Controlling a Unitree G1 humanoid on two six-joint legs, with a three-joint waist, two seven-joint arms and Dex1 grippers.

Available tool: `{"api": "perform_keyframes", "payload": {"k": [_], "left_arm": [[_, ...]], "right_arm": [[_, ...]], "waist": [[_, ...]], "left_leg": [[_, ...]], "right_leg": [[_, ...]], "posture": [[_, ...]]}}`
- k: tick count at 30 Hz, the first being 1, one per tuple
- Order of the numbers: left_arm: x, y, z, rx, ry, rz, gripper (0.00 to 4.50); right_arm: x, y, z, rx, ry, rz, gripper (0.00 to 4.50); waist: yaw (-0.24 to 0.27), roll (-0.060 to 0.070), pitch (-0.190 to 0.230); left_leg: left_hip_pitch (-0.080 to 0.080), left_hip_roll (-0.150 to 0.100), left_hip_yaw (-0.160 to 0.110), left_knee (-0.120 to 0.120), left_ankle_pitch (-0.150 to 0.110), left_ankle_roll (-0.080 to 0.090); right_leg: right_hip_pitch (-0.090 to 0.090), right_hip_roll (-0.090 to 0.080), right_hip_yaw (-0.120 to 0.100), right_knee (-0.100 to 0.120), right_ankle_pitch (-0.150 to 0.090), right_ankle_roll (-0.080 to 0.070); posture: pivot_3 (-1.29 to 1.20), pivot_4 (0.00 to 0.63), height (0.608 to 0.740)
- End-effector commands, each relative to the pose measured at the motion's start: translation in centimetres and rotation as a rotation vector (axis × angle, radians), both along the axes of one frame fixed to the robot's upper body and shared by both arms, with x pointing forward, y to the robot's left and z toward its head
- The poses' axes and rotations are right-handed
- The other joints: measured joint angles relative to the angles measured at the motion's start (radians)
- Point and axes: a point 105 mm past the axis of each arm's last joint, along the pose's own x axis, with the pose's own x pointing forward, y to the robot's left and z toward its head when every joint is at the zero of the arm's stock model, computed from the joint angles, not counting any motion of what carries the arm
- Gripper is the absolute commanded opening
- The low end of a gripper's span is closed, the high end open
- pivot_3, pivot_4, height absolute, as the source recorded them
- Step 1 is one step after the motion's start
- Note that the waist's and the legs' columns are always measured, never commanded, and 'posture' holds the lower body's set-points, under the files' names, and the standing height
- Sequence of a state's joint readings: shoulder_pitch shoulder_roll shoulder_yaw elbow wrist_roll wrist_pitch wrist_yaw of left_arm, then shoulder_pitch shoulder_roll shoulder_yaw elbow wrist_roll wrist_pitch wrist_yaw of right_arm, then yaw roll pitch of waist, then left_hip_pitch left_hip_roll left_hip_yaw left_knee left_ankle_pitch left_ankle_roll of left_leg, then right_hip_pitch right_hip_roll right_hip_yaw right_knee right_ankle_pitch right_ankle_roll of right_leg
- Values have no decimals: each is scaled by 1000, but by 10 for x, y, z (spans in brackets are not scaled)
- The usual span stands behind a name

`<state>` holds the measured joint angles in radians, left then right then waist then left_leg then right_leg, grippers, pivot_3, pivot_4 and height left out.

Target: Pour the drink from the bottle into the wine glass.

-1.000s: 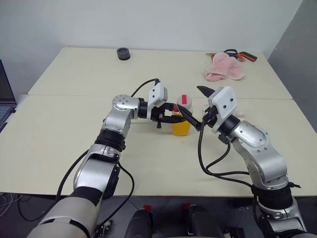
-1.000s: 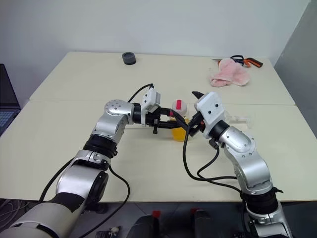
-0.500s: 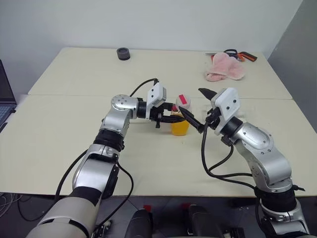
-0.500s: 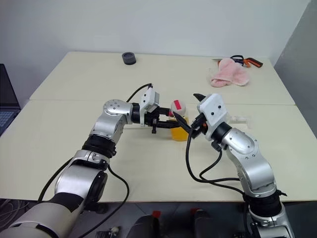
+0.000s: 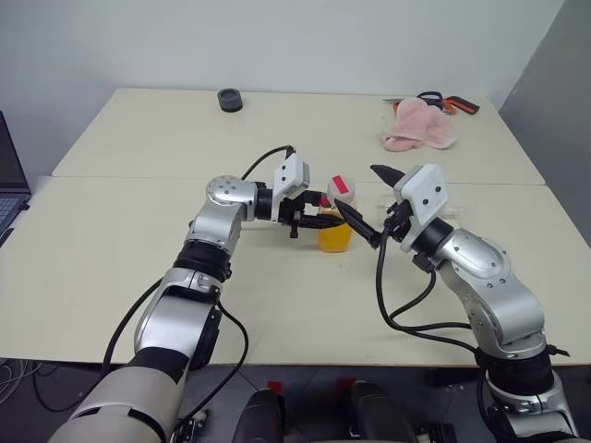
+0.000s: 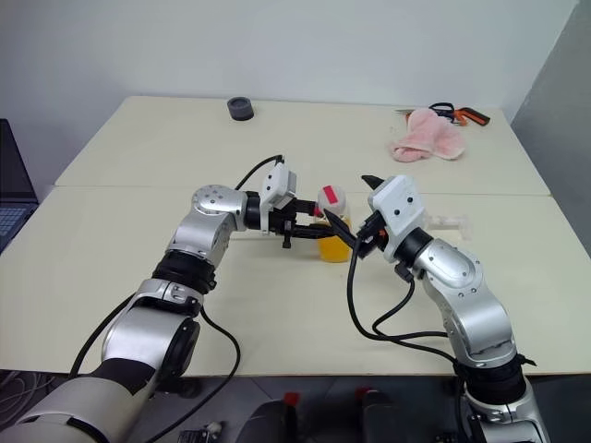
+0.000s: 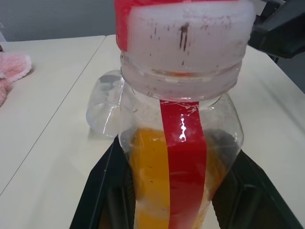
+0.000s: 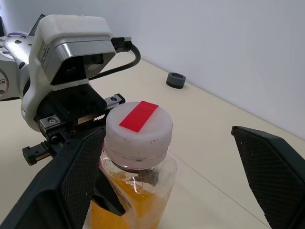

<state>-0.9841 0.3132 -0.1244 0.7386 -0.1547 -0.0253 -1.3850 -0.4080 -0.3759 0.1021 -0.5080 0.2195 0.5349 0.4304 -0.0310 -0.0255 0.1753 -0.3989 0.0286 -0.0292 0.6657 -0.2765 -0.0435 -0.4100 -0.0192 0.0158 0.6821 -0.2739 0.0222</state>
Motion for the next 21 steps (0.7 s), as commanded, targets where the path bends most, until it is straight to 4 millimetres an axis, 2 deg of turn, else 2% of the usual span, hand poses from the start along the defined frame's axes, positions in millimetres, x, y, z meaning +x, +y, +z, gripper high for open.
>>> {"api": "perform_keyframes", "payload": {"k": [1, 14, 21], "left_arm": [[-2, 2, 12, -11, -52, -16, 1636], [-2, 3, 11, -8, -54, -11, 1636], [-1, 4, 12, -9, -56, -6, 1636]], "right_arm": [[0, -15, 13, 18, -52, -60, 4500], [1, -24, 12, -1, -51, -81, 4500], [-2, -21, 11, -13, -44, -53, 4500]], "waist": [[0, 0, 0], [0, 0, 0], [0, 0, 0]], "left_leg": [[0, 0, 0, 0, 0, 0], [0, 0, 0, 0, 0, 0], [0, 0, 0, 0, 0, 0]], "right_leg": [[0, 0, 0, 0, 0, 0], [0, 0, 0, 0, 0, 0], [0, 0, 0, 0, 0, 0]], "posture": [[0, 150, 740], [0, 150, 740], [0, 150, 740]]}}
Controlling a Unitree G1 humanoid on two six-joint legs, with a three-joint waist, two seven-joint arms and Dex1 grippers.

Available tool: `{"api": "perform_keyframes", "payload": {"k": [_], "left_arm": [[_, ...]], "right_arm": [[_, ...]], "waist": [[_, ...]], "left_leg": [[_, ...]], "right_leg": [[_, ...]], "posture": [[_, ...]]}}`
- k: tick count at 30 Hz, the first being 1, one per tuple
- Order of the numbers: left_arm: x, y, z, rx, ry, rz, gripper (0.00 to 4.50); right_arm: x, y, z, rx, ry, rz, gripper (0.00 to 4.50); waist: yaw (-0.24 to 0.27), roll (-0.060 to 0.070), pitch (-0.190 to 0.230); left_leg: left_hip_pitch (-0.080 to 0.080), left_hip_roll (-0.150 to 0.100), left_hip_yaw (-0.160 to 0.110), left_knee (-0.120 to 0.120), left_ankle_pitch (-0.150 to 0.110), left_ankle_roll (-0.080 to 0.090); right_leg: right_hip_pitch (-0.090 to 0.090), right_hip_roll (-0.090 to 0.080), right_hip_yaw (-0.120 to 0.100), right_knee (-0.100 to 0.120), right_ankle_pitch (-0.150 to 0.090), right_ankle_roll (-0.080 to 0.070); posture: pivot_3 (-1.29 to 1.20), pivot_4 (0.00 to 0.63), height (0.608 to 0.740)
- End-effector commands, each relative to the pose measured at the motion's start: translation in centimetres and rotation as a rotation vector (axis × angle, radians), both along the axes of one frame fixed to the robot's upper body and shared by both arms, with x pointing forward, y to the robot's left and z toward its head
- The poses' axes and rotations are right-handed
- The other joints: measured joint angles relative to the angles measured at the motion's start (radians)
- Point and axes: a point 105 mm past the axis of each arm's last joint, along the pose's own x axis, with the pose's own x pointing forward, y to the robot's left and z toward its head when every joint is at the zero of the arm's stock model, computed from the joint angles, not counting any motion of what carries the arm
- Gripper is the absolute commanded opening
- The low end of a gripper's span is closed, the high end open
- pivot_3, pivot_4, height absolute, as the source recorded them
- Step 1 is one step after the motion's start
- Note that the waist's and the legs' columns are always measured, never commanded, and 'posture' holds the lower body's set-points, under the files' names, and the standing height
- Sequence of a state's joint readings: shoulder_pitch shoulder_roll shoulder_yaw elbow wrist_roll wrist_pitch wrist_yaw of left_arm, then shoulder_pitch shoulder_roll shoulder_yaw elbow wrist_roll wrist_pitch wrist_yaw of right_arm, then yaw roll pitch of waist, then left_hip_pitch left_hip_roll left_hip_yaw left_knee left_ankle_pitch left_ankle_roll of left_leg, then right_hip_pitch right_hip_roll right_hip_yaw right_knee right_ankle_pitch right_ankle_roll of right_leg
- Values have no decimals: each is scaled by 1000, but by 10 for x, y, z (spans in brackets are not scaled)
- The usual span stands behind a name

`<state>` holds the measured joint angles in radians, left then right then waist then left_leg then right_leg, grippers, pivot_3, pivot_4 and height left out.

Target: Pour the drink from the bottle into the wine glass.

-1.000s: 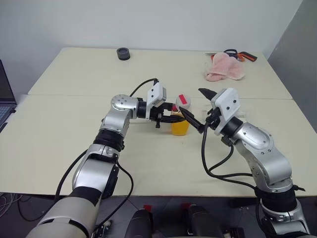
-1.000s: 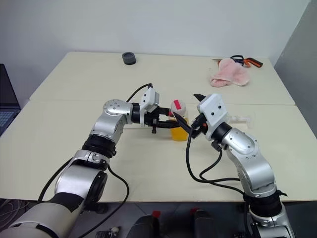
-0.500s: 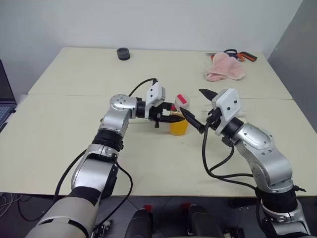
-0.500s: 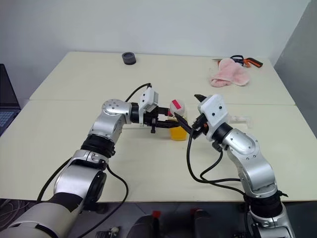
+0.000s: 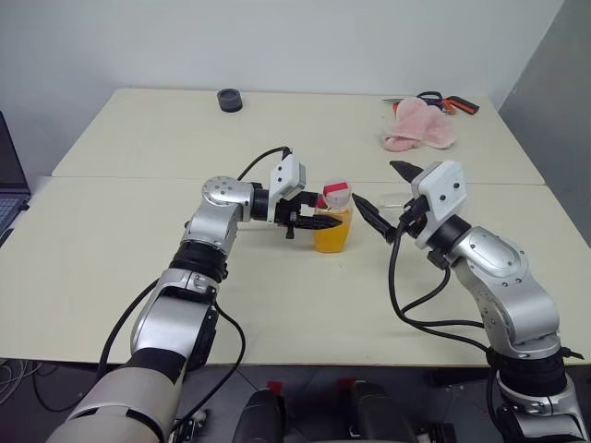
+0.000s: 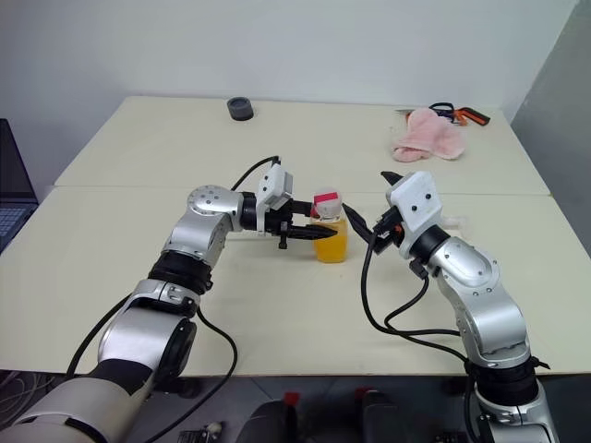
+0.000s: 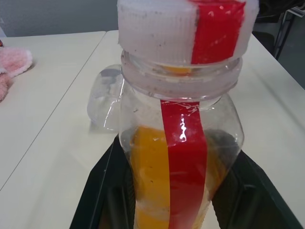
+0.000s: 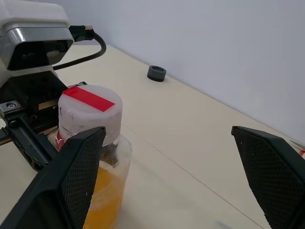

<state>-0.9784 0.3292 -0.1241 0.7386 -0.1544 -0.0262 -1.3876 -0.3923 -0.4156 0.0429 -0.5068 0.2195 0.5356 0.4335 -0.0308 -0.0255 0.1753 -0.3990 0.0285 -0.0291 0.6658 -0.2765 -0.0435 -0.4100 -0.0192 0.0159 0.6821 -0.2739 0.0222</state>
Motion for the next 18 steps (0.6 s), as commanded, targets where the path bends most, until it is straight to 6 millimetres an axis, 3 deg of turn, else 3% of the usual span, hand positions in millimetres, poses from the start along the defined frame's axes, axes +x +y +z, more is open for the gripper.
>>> {"api": "perform_keyframes", "payload": {"k": [1, 11, 18], "left_arm": [[-2, -2, 13, -19, -58, -18, 1636], [-1, -1, 14, -25, -54, -10, 1636], [-2, -1, 16, -41, -46, -15, 1636]], "right_arm": [[-7, 0, 9, 0, -35, 17, 4500], [-25, 1, 0, -47, 51, 133, 4500], [-38, 7, 5, 10, 132, 249, 4500]], "waist": [[0, 0, 0], [0, 0, 0], [0, 0, 0]], "left_leg": [[0, 0, 0, 0, 0, 0], [0, 0, 0, 0, 0, 0], [0, 0, 0, 0, 0, 0]], "right_leg": [[0, 0, 0, 0, 0, 0], [0, 0, 0, 0, 0, 0], [0, 0, 0, 0, 0, 0]], "posture": [[0, 150, 740], [0, 150, 740], [0, 150, 740]]}}
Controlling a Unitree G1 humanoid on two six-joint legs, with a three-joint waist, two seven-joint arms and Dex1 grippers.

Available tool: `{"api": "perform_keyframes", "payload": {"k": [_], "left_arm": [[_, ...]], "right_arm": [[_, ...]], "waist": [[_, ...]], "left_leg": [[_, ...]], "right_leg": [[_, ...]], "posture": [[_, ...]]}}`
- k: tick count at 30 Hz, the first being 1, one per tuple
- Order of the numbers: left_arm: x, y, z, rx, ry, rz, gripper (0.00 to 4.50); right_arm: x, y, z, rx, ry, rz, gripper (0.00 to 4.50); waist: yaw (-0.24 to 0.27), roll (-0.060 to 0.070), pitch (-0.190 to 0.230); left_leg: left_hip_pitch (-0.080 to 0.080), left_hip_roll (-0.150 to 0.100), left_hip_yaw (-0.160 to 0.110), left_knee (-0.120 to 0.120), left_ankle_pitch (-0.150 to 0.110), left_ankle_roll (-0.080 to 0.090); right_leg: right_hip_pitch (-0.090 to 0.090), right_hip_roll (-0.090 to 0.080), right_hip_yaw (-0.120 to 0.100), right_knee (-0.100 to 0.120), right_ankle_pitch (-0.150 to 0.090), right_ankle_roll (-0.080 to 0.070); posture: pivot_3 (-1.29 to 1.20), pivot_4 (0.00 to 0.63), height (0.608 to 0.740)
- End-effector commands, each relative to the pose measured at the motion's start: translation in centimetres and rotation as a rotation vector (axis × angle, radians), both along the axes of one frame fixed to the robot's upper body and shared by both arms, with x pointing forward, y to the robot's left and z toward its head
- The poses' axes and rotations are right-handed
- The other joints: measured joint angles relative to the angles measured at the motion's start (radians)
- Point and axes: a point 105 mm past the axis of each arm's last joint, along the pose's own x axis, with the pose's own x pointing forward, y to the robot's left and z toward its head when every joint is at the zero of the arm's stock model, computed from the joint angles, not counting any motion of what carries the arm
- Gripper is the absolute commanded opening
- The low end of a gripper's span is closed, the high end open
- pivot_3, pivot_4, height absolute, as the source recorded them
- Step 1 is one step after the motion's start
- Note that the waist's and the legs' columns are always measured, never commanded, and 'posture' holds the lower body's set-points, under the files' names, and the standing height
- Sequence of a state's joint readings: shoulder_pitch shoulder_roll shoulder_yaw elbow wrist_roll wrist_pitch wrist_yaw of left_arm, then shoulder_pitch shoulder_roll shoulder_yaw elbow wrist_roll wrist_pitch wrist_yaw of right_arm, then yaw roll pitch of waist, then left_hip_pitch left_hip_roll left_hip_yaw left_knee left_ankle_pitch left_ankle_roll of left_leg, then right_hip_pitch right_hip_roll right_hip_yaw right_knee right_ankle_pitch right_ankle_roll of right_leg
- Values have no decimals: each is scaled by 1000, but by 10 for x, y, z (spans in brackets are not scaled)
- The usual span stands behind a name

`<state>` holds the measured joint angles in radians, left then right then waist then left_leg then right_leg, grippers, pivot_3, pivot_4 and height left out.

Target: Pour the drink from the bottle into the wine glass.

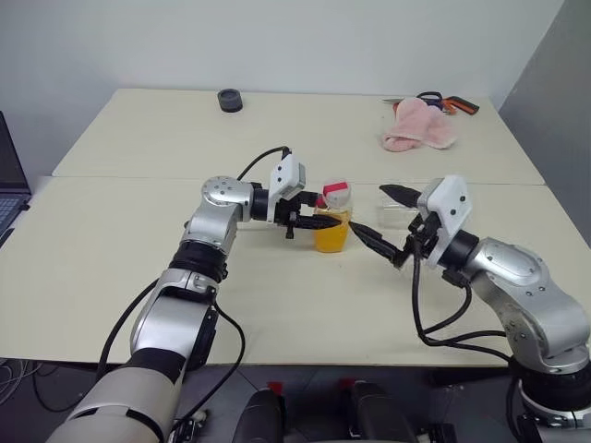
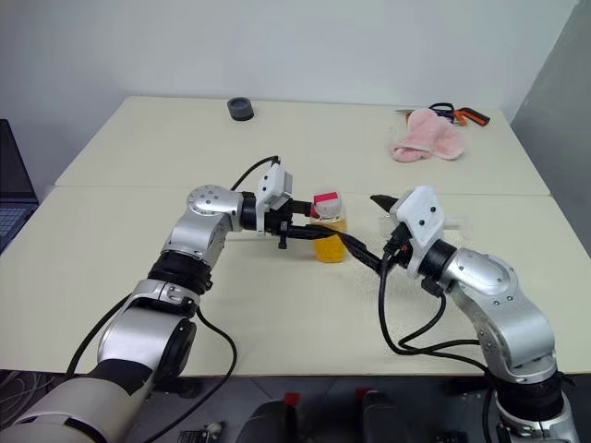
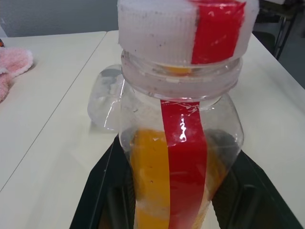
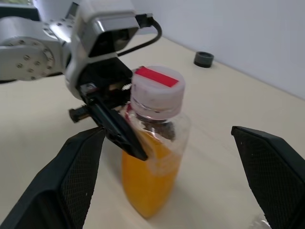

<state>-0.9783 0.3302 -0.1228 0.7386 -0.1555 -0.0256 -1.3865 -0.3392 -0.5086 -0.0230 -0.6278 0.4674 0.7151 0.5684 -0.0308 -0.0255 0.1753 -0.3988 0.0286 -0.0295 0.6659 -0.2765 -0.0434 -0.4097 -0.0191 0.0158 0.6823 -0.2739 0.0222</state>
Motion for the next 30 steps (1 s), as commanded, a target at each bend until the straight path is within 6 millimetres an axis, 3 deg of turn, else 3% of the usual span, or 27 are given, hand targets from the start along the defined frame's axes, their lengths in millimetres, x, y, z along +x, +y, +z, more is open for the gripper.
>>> {"api": "perform_keyframes", "payload": {"k": [1, 30], "left_arm": [[-2, -2, 16, -41, -46, -20, 1636], [-16, 1, 19, -77, 9, -69, 1636]], "right_arm": [[-6, 2, 16, 23, -48, 31, 4500], [-4, 12, 30, 47, -104, 137, 4500]], "waist": [[0, 0, 0], [1, 0, 0]], "left_leg": [[0, 0, 0, 0, 0, 0], [0, 0, 0, 0, 0, 0]], "right_leg": [[0, 0, 0, 0, 0, 0], [0, 0, 0, 0, 0, 0]], "posture": [[0, 150, 740], [0, 150, 740]]}}
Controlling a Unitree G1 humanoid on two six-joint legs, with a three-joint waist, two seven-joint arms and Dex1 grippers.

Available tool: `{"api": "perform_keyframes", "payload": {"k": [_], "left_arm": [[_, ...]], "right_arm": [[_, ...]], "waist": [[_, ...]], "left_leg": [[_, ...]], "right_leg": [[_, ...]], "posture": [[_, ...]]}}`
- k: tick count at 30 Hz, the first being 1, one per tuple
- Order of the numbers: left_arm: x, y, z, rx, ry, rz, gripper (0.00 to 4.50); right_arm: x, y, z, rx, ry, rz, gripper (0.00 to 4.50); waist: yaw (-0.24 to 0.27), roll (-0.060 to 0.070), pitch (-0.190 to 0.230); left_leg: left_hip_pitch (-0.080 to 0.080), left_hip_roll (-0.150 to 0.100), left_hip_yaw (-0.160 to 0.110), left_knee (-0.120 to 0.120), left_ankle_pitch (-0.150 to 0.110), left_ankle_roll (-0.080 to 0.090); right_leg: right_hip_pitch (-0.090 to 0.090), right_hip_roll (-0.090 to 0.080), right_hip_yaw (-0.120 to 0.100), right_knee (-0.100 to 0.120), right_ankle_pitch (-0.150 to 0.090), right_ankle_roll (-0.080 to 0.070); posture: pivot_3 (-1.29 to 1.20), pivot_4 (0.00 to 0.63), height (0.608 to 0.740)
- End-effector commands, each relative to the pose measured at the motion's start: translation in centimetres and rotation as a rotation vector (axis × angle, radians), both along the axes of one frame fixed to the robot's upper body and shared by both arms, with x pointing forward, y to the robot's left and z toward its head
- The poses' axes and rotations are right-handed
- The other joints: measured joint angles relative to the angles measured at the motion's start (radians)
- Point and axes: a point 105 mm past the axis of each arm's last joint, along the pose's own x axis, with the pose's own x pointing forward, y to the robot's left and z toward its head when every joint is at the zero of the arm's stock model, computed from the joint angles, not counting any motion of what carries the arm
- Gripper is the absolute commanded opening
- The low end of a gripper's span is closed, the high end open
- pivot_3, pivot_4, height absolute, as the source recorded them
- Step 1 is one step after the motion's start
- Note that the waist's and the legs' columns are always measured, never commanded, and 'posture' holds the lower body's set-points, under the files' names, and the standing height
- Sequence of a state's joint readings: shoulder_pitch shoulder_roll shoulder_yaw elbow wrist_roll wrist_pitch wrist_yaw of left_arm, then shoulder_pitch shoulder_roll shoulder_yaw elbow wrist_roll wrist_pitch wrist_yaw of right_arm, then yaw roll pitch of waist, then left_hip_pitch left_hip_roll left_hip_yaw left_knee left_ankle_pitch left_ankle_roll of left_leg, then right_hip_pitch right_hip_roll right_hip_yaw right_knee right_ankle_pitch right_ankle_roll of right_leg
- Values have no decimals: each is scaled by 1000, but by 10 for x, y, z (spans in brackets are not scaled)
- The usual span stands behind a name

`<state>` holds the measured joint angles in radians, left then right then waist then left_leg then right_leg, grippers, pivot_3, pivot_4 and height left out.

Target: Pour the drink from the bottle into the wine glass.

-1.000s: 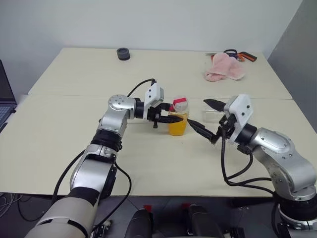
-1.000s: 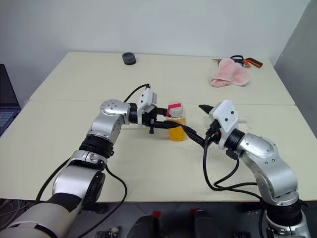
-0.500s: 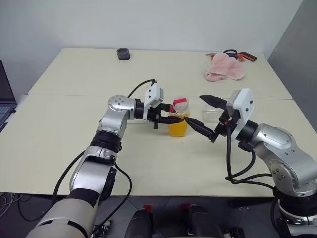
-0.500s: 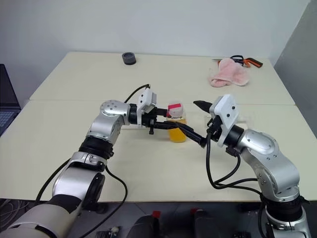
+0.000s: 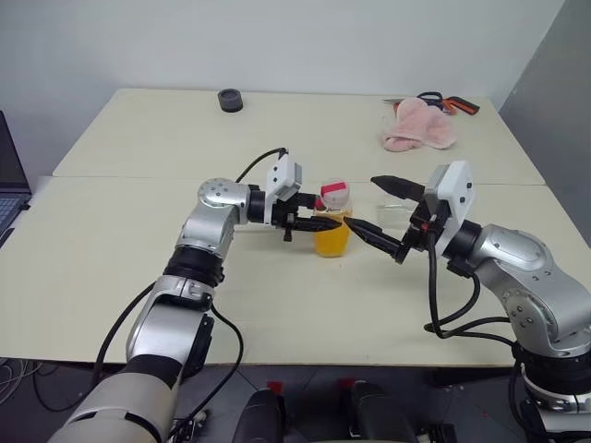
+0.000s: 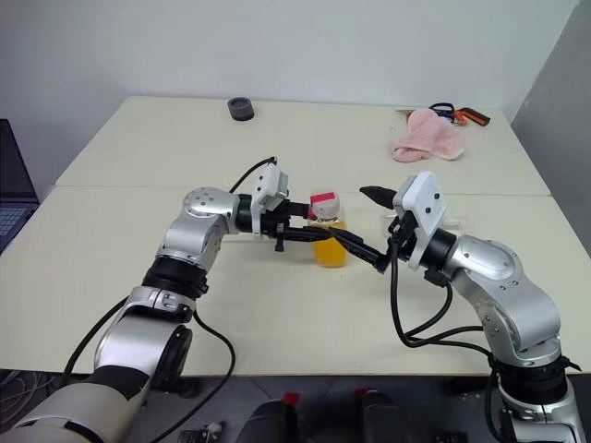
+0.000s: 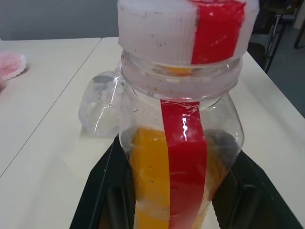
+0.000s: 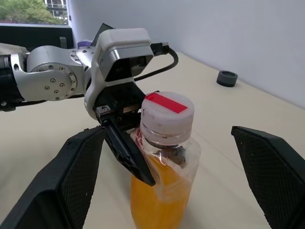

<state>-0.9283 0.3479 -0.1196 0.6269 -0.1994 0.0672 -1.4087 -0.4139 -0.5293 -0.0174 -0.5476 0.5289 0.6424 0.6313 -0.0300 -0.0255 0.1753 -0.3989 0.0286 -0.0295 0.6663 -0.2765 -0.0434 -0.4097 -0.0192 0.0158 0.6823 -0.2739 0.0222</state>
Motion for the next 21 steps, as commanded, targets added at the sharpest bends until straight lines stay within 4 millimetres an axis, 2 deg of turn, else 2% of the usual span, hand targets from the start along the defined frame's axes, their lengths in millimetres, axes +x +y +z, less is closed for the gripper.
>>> {"api": "perform_keyframes", "payload": {"k": [1, 5, 11, 21], "left_arm": [[-8, -2, 18, -58, -20, -58, 1636], [-12, -2, 21, -64, -3, -98, 1636], [-11, 3, 14, -17, -26, -90, 1636], [-10, 2, 11, 6, -49, -91, 1636]], "right_arm": [[-7, 7, 14, 23, -59, 41, 4500], [-8, 7, 14, 42, -40, 52, 4500], [-8, 5, 13, 45, -20, 46, 4500], [1, 25, 10, 25, -17, 79, 4500]], "waist": [[0, 0, 0], [0, 0, 0], [0, 0, 0], [-1, 0, 0]], "left_leg": [[0, 0, 0, 0, 0, 0], [0, 0, 0, 0, 0, 0], [0, 0, 0, 0, 0, 0], [0, 0, 0, 0, 0, 0]], "right_leg": [[0, 0, 0, 0, 0, 0], [0, 0, 0, 0, 0, 0], [0, 0, 0, 0, 0, 0], [0, 0, 0, 0, 0, 0]], "posture": [[0, 150, 740], [0, 150, 740], [0, 150, 740], [0, 150, 740]]}}
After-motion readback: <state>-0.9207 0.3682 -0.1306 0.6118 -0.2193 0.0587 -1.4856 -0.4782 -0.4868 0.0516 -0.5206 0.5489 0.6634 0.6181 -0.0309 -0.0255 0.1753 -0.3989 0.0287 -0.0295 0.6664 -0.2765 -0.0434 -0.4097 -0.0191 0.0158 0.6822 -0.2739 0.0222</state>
